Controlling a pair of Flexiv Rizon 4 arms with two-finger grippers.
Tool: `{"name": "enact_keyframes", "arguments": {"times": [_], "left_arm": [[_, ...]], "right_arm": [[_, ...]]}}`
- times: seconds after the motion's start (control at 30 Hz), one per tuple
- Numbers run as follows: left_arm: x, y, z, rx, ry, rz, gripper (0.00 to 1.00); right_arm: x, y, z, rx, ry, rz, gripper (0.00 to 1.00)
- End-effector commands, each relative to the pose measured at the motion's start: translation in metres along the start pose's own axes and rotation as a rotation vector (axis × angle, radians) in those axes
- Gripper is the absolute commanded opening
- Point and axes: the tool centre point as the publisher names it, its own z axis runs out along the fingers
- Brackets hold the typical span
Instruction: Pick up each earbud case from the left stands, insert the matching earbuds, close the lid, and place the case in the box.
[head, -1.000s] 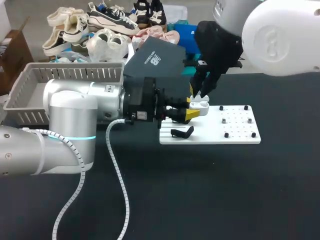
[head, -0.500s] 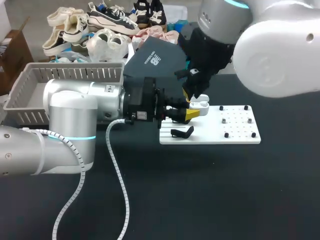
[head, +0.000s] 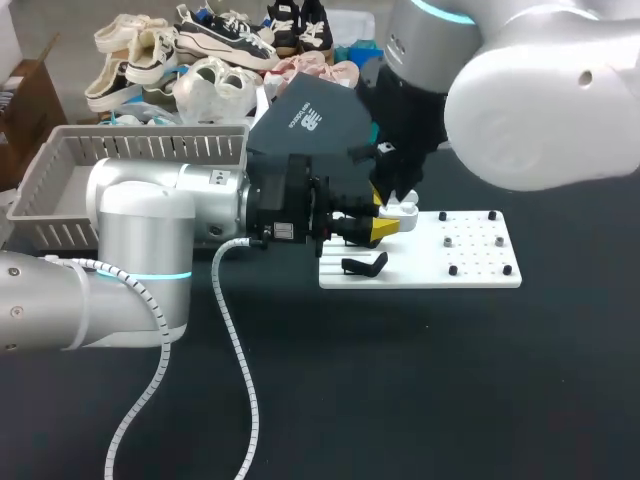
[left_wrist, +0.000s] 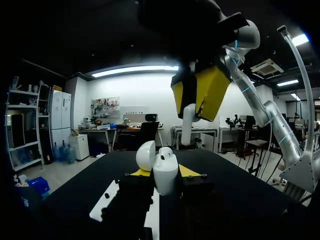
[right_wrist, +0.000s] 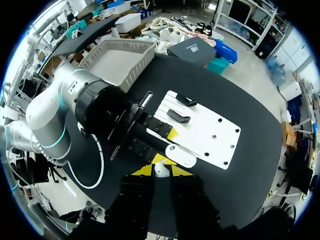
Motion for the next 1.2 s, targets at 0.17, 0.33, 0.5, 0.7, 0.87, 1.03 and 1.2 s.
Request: {"name": "enact_keyframes", "arguments": {"times": [0.17, 0.33, 0.5, 0.7, 0.87, 1.03, 1.2], "left_arm": [[0.000, 0.001, 0.000, 0.001, 0.001, 0.000, 0.00], [0.000, 0.001, 0.000, 0.001, 0.001, 0.000, 0.00], [0.000, 0.001, 0.000, 0.001, 0.001, 0.000, 0.00], [0.000, 0.001, 0.000, 0.001, 0.001, 0.000, 0.00], [0.000, 0.001, 0.000, 0.001, 0.001, 0.000, 0.00], [0.000, 0.001, 0.000, 0.001, 0.001, 0.000, 0.00], [0.000, 0.001, 0.000, 0.001, 0.001, 0.000, 0.00]], "right_arm": [[-0.005, -0.002, 0.006, 0.005, 0.033, 0.055, 0.00], [-0.007, -0.003, 0.009, 0.013, 0.036, 0.079, 0.00], [-0.008, -0.004, 0.010, 0.016, 0.028, 0.093, 0.00], [-0.010, -0.006, 0.012, 0.028, 0.002, 0.115, 0.00], [-0.010, -0.006, 0.014, 0.036, -0.002, 0.121, 0.00], [-0.010, -0.008, 0.016, 0.038, -0.008, 0.133, 0.00], [-0.010, -0.011, 0.018, 0.038, -0.011, 0.143, 0.00]]}}
